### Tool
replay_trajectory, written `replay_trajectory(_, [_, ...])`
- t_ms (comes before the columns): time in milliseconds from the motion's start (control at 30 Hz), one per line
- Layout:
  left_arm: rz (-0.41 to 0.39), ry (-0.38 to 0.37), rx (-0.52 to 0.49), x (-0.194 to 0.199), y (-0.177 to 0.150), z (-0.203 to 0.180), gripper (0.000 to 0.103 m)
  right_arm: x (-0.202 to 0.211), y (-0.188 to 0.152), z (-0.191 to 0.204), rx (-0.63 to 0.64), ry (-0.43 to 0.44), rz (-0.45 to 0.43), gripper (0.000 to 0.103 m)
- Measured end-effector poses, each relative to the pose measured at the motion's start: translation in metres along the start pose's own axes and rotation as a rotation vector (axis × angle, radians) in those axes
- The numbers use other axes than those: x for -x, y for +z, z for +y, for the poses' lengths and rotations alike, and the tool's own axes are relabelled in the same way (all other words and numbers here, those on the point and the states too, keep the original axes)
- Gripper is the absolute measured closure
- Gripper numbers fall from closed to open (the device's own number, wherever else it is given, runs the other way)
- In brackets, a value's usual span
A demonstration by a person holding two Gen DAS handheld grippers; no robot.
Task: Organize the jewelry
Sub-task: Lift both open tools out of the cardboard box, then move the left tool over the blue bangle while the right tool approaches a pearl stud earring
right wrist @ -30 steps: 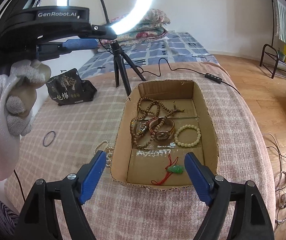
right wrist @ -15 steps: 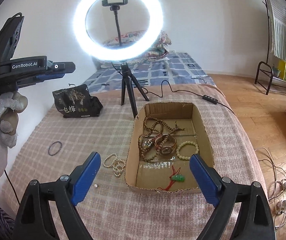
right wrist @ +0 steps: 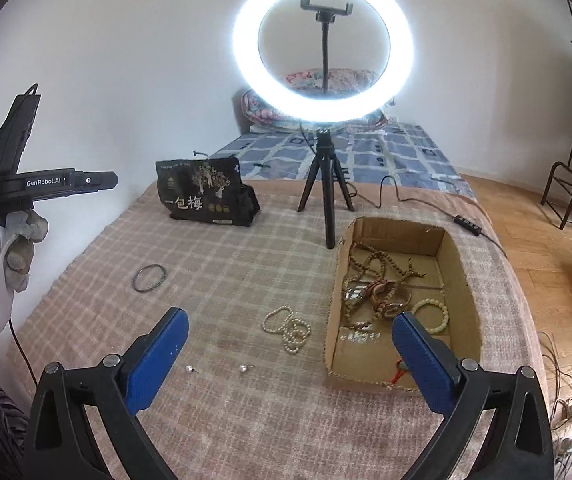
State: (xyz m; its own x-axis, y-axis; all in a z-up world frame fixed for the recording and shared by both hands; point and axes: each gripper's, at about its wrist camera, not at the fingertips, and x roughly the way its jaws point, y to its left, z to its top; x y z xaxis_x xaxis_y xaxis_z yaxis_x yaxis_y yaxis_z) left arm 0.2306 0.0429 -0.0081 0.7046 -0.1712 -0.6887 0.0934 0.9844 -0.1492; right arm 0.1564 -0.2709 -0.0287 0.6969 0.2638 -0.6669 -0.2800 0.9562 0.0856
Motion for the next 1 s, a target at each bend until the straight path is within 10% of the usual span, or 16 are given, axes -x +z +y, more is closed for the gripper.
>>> replay_trajectory(333, [0.131, 0.038, 0.161, -0.045, -0.040, 0.082, 0.046, -0.056, -0.034, 0.025, -0.041, 0.066, 0.172, 0.002])
replay_trajectory(1000, [0.325, -0.015, 0.282, -0.153, -0.060, 0.104, 0.035, -0.120, -0.056, 0.037, -0.074, 0.087, 0.292, 0.003])
